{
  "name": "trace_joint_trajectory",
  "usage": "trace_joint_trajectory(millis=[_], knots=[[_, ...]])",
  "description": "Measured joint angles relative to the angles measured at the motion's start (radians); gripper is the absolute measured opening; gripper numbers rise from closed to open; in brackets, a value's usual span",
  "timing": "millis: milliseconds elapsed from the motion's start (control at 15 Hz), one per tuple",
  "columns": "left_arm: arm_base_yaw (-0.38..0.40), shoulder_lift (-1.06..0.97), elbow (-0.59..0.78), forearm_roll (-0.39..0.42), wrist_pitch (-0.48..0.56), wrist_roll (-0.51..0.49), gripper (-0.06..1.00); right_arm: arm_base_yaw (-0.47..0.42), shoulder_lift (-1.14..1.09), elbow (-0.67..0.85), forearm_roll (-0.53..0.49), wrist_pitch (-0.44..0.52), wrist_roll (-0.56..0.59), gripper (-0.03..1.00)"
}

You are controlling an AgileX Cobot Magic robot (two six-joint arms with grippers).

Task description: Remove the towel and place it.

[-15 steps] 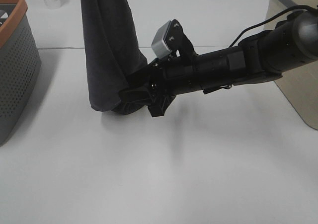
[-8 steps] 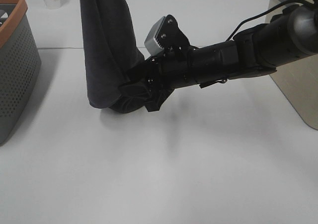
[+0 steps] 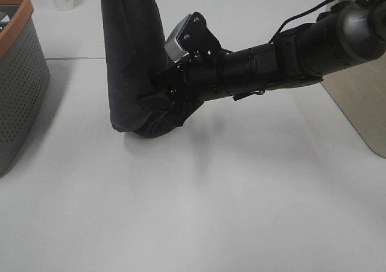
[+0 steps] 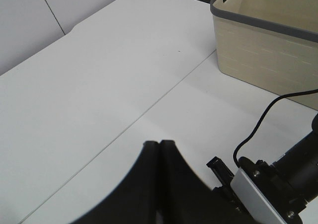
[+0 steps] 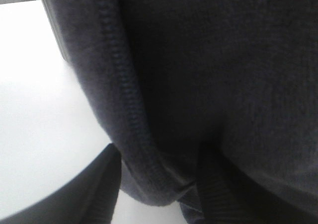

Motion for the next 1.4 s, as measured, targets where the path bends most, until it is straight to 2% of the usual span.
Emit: trace_joint_trajectory(millis=[133, 200, 333, 400, 533, 600, 800, 867, 1000, 1200, 1267, 1333, 1400], knots=[[0.0, 0.0, 0.0, -0.002, 0.0, 0.0, 0.0, 0.0, 0.008, 0.0, 0.0, 0.0, 0.001, 0.44], [0.0, 0.0, 0.0, -0.002, 0.0, 0.0, 0.0, 0.0, 0.008, 0.0, 0.0, 0.0, 0.002, 0.37], [0.0, 0.0, 0.0, -0.002, 0.0, 0.0, 0.0, 0.0, 0.008, 0.0, 0.0, 0.0, 0.024, 0.1], [0.0, 0.0, 0.0, -0.001, 0.0, 0.0, 0.0, 0.0, 0.008, 0.0, 0.0, -0.001, 0.04, 0.02], [0.0, 0.0, 0.0, 0.037, 0.0, -0.029, 0.0, 0.0, 0.005, 0.0, -0.002, -0.003, 0.112, 0.02], [0.0, 0.0, 0.0, 0.066, 0.0, -0.057, 0.0, 0.0, -0.011, 0.0, -0.039, -0.007, 0.173, 0.02], [0.0, 0.0, 0.0, 0.171, 0.0, -0.15, 0.0, 0.0, -0.102, 0.0, -0.294, -0.025, 0.435, 0.02], [0.0, 0.0, 0.0, 0.188, 0.0, -0.167, 0.0, 0.0, -0.121, 0.0, -0.338, -0.026, 0.475, 0.02], [0.0, 0.0, 0.0, 0.246, 0.0, -0.227, 0.0, 0.0, -0.201, 0.0, -0.572, -0.027, 0.672, 0.02], [0.016, 0.0, 0.0, 0.311, -0.001, -0.324, 0.0, 0.0, -0.325, 0.0, -0.932, -0.026, 0.901, 0.02], [0.111, 0.0, 0.0, 0.293, -0.001, -0.441, 0.0, 0.0, -0.408, -0.021, -1.153, -0.022, 1.054, 0.02], [0.17, 0.001, 0.0, 0.235, 0.0, -0.484, 0.0, 0.0, -0.445, -0.04, -1.24, -0.027, 1.124, 0.02], [0.189, 0.001, 0.0, 0.207, 0.002, -0.495, 0.0, 0.0, -0.462, -0.053, -1.285, -0.031, 1.16, 0.02]])
